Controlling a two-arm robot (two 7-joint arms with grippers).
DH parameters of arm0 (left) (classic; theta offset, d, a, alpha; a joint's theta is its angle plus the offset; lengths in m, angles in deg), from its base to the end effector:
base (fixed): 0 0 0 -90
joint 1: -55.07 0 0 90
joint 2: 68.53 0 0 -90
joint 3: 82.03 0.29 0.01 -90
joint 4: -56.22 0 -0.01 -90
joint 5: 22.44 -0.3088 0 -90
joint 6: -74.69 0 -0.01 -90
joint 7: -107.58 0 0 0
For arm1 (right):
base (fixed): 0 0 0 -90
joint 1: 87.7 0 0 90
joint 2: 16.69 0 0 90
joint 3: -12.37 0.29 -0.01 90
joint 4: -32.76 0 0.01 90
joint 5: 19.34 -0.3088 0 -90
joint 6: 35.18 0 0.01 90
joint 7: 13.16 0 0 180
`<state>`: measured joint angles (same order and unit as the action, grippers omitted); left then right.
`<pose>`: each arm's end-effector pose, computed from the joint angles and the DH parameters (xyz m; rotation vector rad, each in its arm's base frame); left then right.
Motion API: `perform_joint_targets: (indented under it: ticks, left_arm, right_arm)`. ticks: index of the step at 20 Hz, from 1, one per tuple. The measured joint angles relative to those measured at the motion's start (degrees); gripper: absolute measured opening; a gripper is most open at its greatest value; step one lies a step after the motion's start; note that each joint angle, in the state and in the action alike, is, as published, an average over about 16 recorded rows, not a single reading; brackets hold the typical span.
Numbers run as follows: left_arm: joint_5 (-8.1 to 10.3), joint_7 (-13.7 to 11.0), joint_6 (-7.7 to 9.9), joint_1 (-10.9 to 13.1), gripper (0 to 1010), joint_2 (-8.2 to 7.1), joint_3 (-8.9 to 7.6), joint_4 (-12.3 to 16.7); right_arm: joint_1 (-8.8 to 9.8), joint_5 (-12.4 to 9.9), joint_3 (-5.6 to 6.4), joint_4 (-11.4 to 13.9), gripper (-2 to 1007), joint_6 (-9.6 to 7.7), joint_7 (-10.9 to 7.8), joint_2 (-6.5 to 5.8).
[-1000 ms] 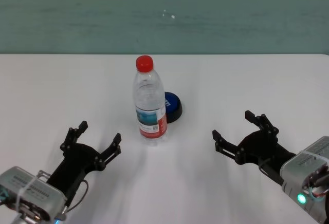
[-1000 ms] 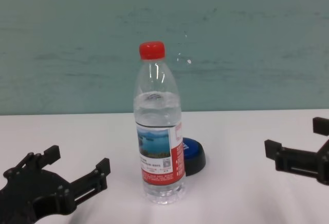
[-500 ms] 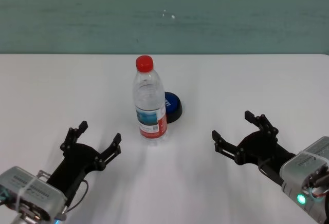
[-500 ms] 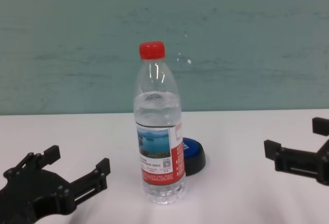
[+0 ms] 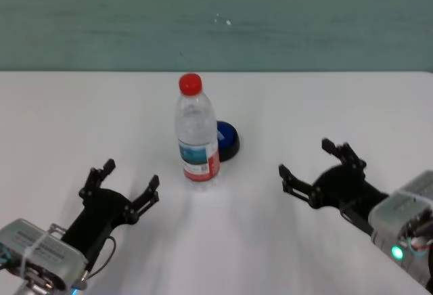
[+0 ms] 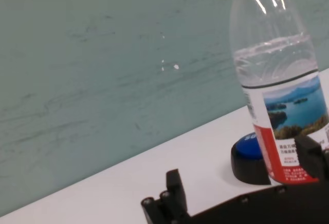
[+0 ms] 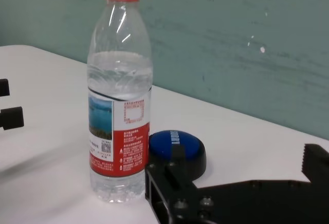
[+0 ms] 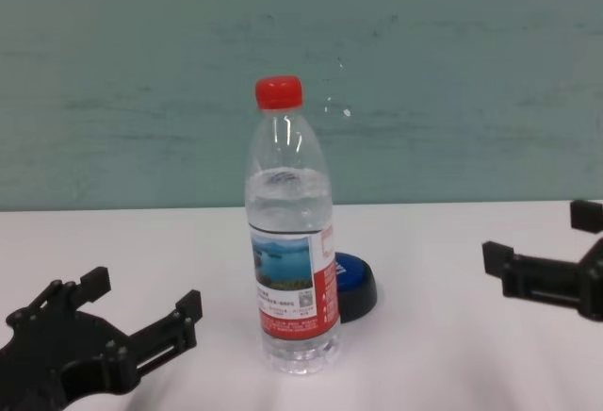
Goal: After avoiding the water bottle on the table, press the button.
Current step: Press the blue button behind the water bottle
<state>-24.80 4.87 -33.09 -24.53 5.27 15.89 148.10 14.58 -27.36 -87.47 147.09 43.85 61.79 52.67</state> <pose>0.2679 0.0364 -0.3418 0.1336 -0.3002 1.1218 0.2561 -0.0107 -0.2371 -0.1667 -0.0841 -1.0350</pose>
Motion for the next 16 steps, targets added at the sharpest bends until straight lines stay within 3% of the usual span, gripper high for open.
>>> perform_joint_targets:
  ticks: [7, 16]
  left_arm:
    - [0.00, 0.00, 0.00, 0.00, 1000, 0.00, 0.00, 0.00]
    - [0.00, 0.00, 0.00, 0.00, 1000, 0.00, 0.00, 0.00]
  right_arm:
    - [-3.71, -0.68, -0.36, -1.33, 1004, -1.07, -1.09, -1.04]
    - [-11.06, -2.51, -1.34, -5.66, 1004, -2.08, -2.98, -2.27]
